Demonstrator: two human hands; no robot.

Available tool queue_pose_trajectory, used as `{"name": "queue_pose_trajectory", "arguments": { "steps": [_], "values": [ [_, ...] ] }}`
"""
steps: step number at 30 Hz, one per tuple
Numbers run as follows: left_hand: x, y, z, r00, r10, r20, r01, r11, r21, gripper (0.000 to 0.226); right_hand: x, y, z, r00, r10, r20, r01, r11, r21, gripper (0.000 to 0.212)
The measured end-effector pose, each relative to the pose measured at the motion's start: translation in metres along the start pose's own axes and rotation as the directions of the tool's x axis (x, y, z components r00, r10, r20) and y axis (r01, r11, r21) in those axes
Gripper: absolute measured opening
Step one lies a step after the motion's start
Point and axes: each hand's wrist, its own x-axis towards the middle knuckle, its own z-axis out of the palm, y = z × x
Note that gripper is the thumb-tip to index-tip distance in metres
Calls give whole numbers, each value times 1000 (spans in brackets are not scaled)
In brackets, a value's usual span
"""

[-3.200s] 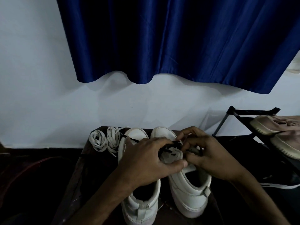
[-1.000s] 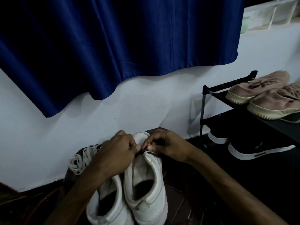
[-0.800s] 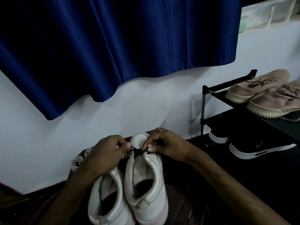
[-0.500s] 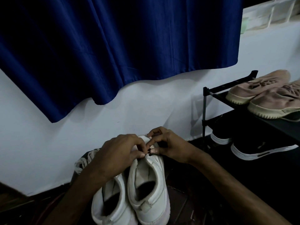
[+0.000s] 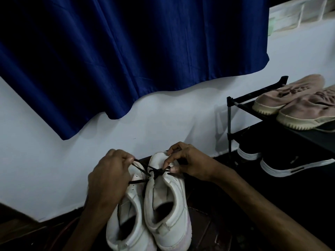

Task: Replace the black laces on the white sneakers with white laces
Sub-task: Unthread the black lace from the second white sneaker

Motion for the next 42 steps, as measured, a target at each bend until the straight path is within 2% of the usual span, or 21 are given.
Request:
{"name": "queue_pose_trajectory", "arguments": {
  "steps": [2, 5, 8, 11, 16, 19, 21, 23, 24, 25, 27, 29, 31, 34, 37, 42],
  "values": [
    [-2, -2, 1, 1000, -8, 29, 8, 1000, -23, 9, -1, 0, -3, 1000, -5, 6, 4, 999, 33, 22],
    [1, 7, -7, 982, 165, 90, -161, 985, -54, 4, -3, 0, -5, 1000, -4, 5, 4, 997, 79, 25],
    [10, 25, -14, 899, 339, 278, -342, 939, -39, 6, -4, 0, -6, 1000, 0, 9, -1, 997, 77, 29],
    [14, 40, -11, 810, 370, 455, -434, 900, 42, 12, -3, 0, -3, 1000, 3, -2, -3, 996, 86, 29],
    [19, 54, -7, 798, 408, 442, -560, 773, 297, 16, -2, -1, -1, 1000, 0, -12, 1, 997, 76, 30],
    [16, 53, -8, 775, 513, 369, -629, 684, 370, 11, -2, 1, -3, 1000, 5, -9, -5, 998, 60, 28],
    [18, 41, -19, 825, 494, 275, -565, 731, 382, 13, 0, 0, -2, 1000, 0, -3, 0, 999, 40, 32],
    [26, 19, -35, 917, 391, 79, -393, 856, 336, 16, 2, -1, 0, 1000, -5, -2, 5, 999, 34, 32],
    [30, 5, -41, 956, 295, -6, -282, 919, 275, 19, 2, -2, 0, 1000, -5, -6, 5, 999, 33, 33],
    [33, -6, -46, 981, 193, -31, -182, 961, 208, 20, 2, -1, 0, 1000, -5, -9, 6, 1000, 31, 33],
    [35, -22, -43, 993, 54, 104, -72, 983, 171, 20, 1, -1, -1, 1000, -4, -4, 5, 1000, 29, 32],
    [27, -25, -34, 975, 86, 206, -127, 972, 196, 12, 0, -1, -2, 1000, -1, -1, 1, 999, 41, 28],
    [20, -10, -32, 951, 231, 205, -257, 960, 112, 7, 0, -3, -3, 1000, -6, 9, 6, 999, 48, 29],
    [15, 24, -23, 853, 398, 337, -421, 907, -5, 12, 0, -3, -4, 1000, -11, -7, 11, 998, 55, 29],
    [14, 46, -12, 788, 407, 462, -489, 869, 69, 12, 0, -2, -1, 1000, -10, -18, 11, 996, 87, 36],
    [20, 46, -10, 793, 420, 441, -528, 835, 154, 12, 1, -2, -2, 1000, -9, -15, 10, 997, 75, 37]
  ]
}}
